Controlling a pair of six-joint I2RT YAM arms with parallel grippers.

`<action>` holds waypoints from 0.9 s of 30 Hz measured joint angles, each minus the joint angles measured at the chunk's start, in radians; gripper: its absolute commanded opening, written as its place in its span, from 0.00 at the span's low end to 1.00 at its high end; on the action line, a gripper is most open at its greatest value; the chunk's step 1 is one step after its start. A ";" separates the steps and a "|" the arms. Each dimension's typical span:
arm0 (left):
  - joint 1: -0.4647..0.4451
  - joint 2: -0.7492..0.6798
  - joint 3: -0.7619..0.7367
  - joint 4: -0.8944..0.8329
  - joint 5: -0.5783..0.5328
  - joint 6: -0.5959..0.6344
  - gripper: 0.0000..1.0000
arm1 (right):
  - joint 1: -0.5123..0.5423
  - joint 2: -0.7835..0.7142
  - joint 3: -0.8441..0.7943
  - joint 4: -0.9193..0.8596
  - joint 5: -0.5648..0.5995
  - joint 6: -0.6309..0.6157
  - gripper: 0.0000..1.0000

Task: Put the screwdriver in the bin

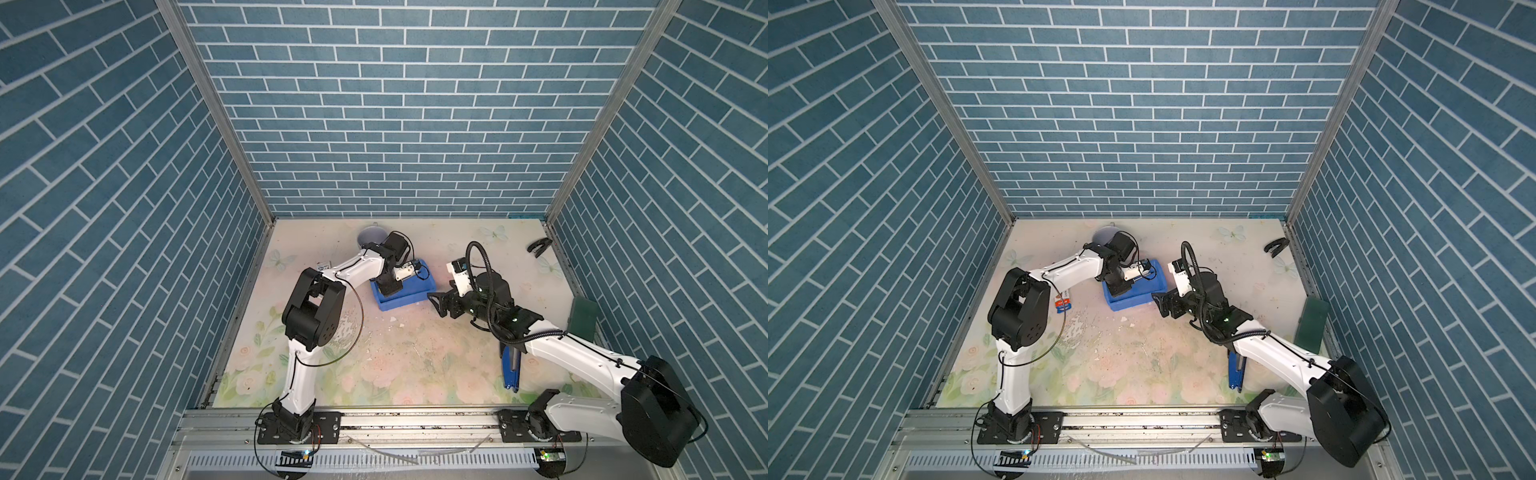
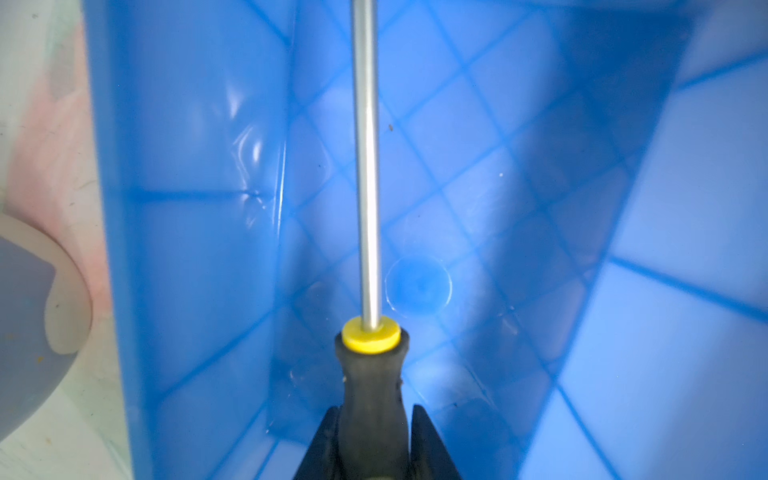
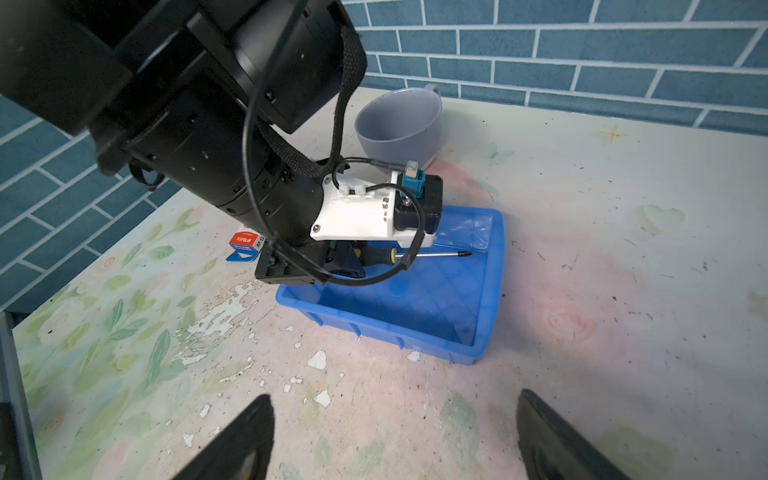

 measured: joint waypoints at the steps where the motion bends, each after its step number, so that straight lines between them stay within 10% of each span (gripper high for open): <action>1: 0.000 0.000 0.001 0.000 0.000 0.000 0.34 | 0.000 0.000 0.000 0.000 0.002 0.000 0.90; 12: 0.000 -0.088 -0.016 0.038 0.030 -0.061 0.72 | -0.014 -0.044 -0.001 -0.001 0.072 -0.022 0.90; 27: 0.005 -0.743 -0.506 0.532 -0.008 -0.325 0.99 | -0.274 -0.229 -0.105 0.031 0.165 -0.001 0.91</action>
